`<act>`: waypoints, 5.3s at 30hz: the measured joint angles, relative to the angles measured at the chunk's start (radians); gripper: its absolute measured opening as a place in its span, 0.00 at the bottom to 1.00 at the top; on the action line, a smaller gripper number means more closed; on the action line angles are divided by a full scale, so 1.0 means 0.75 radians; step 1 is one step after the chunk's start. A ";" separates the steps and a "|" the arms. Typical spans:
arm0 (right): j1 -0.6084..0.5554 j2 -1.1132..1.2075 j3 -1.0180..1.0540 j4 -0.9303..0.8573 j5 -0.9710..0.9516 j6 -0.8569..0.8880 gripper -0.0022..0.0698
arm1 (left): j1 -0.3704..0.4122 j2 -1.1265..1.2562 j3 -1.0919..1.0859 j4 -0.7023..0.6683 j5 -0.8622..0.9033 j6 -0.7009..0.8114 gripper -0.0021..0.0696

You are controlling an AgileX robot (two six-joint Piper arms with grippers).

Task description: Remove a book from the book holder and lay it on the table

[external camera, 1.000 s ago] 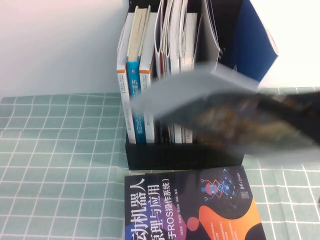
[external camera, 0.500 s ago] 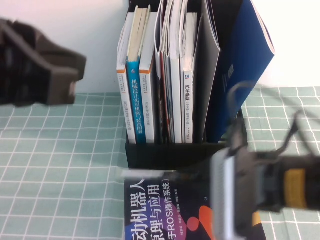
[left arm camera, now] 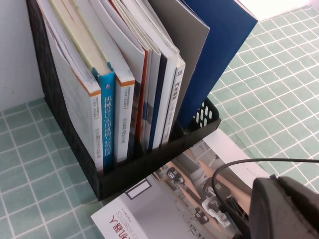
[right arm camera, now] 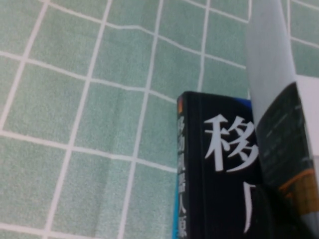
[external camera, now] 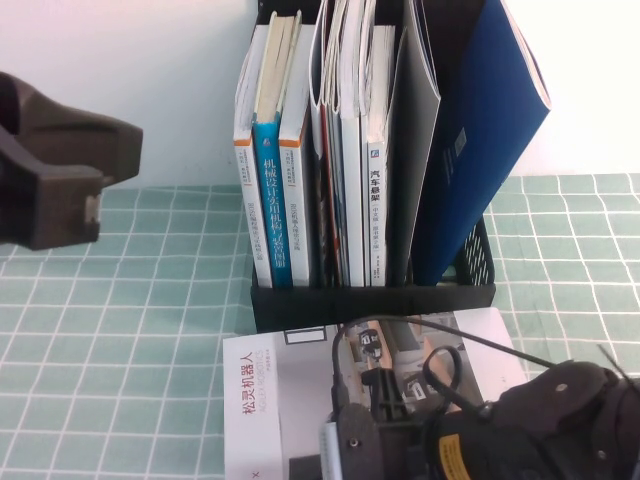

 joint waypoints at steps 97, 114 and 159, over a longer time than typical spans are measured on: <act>-0.010 -2.048 0.555 1.188 1.499 -0.278 0.03 | 0.070 -1.044 1.607 0.435 -1.184 0.032 0.03; -0.010 -2.048 0.555 1.191 1.499 -0.278 0.03 | 0.897 -1.044 1.609 0.362 -1.238 -0.312 0.03; -0.010 -2.048 0.555 1.200 1.499 -0.278 0.03 | 0.995 -1.318 1.945 -0.162 -0.956 0.285 0.03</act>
